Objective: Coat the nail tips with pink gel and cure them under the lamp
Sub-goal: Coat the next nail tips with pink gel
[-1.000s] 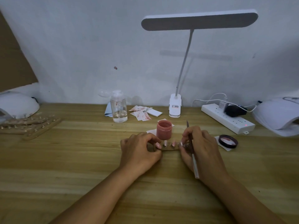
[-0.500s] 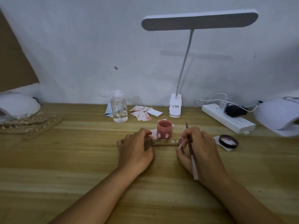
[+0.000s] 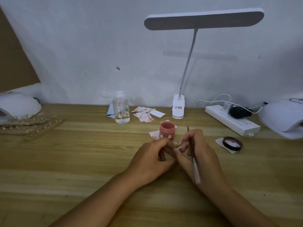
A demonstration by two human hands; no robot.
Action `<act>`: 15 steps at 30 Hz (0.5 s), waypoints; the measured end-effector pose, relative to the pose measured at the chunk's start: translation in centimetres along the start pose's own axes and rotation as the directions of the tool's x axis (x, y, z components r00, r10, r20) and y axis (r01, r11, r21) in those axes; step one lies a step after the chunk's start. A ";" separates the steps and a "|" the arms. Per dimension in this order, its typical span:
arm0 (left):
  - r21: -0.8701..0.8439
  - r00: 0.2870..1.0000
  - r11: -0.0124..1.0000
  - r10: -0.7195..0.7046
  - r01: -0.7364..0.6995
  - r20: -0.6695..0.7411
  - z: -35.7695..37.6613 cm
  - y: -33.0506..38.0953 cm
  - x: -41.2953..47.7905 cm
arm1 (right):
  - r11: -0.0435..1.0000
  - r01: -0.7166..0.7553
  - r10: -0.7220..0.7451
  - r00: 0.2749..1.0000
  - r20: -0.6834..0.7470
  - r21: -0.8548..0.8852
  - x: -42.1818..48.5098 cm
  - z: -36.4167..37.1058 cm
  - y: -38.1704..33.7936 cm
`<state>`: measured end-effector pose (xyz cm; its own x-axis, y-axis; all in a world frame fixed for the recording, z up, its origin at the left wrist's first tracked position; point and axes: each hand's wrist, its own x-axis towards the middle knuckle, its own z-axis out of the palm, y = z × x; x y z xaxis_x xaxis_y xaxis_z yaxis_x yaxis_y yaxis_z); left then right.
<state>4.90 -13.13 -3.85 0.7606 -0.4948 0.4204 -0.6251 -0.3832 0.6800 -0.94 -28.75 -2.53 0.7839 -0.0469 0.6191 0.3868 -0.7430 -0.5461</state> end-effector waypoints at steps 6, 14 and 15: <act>-0.056 0.999 0.998 -0.039 0.037 -0.018 0.0 0.1 0.3 | 0.999 -0.026 0.026 0.999 0.023 0.023 0.0 0.2 0.3; -0.070 0.999 0.997 -0.038 0.040 0.028 0.1 -0.1 0.3 | 0.999 -0.034 0.034 0.999 0.006 -0.005 -0.1 0.6 1.2; -0.065 0.999 0.997 -0.033 0.034 0.018 0.1 -0.2 0.3 | 0.999 -0.038 0.038 0.999 0.012 0.006 -0.1 0.5 1.2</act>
<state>5.27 -13.33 -3.95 0.7775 -0.4961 0.3866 -0.5861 -0.3488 0.7313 -0.30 -29.26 -3.51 0.8039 -0.0669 0.5910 0.3596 -0.7367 -0.5726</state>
